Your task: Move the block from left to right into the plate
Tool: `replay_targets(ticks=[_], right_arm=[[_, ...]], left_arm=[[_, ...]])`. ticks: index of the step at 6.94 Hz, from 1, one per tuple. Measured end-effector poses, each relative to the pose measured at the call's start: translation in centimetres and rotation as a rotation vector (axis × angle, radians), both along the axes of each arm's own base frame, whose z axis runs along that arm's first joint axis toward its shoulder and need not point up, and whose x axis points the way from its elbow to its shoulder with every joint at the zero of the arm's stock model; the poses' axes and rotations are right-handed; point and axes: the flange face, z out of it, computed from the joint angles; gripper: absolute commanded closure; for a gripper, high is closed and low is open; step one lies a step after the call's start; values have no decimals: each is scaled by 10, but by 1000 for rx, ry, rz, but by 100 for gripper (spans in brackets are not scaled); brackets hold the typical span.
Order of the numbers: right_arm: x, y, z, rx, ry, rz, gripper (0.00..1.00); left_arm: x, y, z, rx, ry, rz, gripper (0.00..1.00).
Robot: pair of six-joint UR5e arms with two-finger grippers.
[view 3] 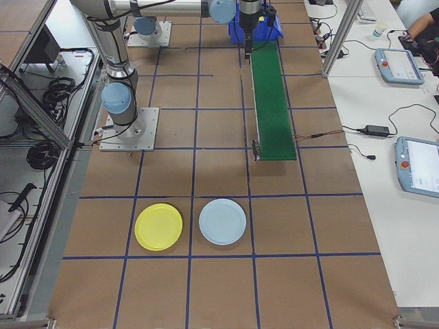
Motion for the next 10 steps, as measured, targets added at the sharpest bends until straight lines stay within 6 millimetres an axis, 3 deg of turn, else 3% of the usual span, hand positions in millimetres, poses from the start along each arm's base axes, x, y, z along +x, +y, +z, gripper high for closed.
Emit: replay_targets(ticks=[2, 4, 7, 10], right_arm=[[0, 0, 0, 0, 0, -1, 0], [0, 0, 0, -4, 0, -1, 0], [0, -1, -1, -9, -1, -1, 0], [0, -1, -1, -10, -1, -1, 0]], left_arm=[[34, -21, -52, 23, 8, 5, 0], [44, -22, -94, 38, 10, 23, 0], [46, -25, -124, 52, 12, 30, 0], [45, -23, -139, 75, 21, 35, 0]])
